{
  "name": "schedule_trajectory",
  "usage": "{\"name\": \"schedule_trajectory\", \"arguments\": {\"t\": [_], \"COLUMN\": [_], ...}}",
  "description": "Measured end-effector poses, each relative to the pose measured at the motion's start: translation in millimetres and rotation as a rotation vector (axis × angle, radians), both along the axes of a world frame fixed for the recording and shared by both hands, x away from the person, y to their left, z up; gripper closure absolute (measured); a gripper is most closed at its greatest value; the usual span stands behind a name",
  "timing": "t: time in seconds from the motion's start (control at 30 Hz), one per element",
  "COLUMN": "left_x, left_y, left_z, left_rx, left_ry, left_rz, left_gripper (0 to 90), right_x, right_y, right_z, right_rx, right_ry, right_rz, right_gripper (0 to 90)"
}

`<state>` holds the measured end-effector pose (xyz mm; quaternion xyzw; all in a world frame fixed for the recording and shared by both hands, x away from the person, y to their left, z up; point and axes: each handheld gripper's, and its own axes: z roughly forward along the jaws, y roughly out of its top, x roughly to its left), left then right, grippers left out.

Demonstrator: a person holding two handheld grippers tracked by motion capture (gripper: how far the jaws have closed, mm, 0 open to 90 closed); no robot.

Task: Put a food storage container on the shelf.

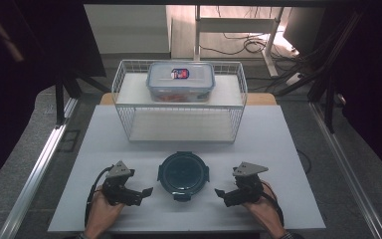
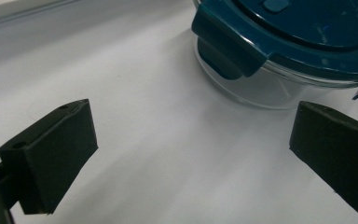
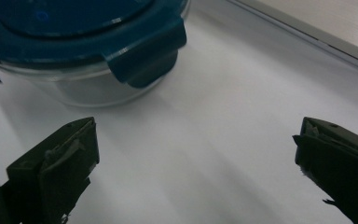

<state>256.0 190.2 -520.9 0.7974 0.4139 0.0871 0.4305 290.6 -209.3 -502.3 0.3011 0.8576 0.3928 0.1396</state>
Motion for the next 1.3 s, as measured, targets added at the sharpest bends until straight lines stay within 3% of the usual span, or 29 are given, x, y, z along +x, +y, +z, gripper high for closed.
{"name": "schedule_trajectory", "arguments": {"t": [0.3,0.37,0.43,0.5,0.63,0.77,0.97,1.07,1.17,1.3], "left_x": [11.3,15.3,20.7,25.6,37.1,50.0,57.7,56.3,54.2,50.2], "left_y": [-6.6,-7.2,-7.2,-8.9,-19.2,-31.6,-34.1,-32.1,-31.1,-23.9], "left_z": [12.2,14.4,17.7,19.9,26.4,30.1,10.4,2.7,2.5,3.7], "left_rx": [-0.023,-0.046,-0.096,-0.12,-0.086,-0.09,-0.148,-0.188,-0.198,-0.226], "left_ry": [0.009,0.015,0.025,0.042,0.045,0.057,0.167,0.222,0.24,0.244], "left_rz": [-0.029,-0.038,-0.058,-0.08,-0.122,-0.165,-0.217,-0.248,-0.236,-0.229], "left_gripper": [1.9,2.1,1.9,1.1,1.7,3.3,7.0,13.2,18.9,27.8], "right_x": [3.9,6.5,8.2,9.7,13.7,26.3,40.9,43.5,44.5,41.9], "right_y": [8.2,12.2,17.3,23.3,33.4,45.3,53.5,51.0,47.4,43.4], "right_z": [15.4,17.4,18.2,19.4,26.2,31.9,19.3,10.8,5.4,7.0], "right_rx": [0.054,0.059,0.056,0.034,0.041,0.083,0.143,0.166,0.198,0.202], "right_ry": [0.041,0.078,0.105,0.127,0.145,0.185,0.303,0.374,0.463,0.476], "right_rz": [-0.007,-0.014,-0.011,0.002,0.015,0.027,0.039,0.041,0.066,0.058], "right_gripper": [0.0,0.0,0.0,0.0,0.0,2.1,8.4,12.2,20.3,26.6]}}
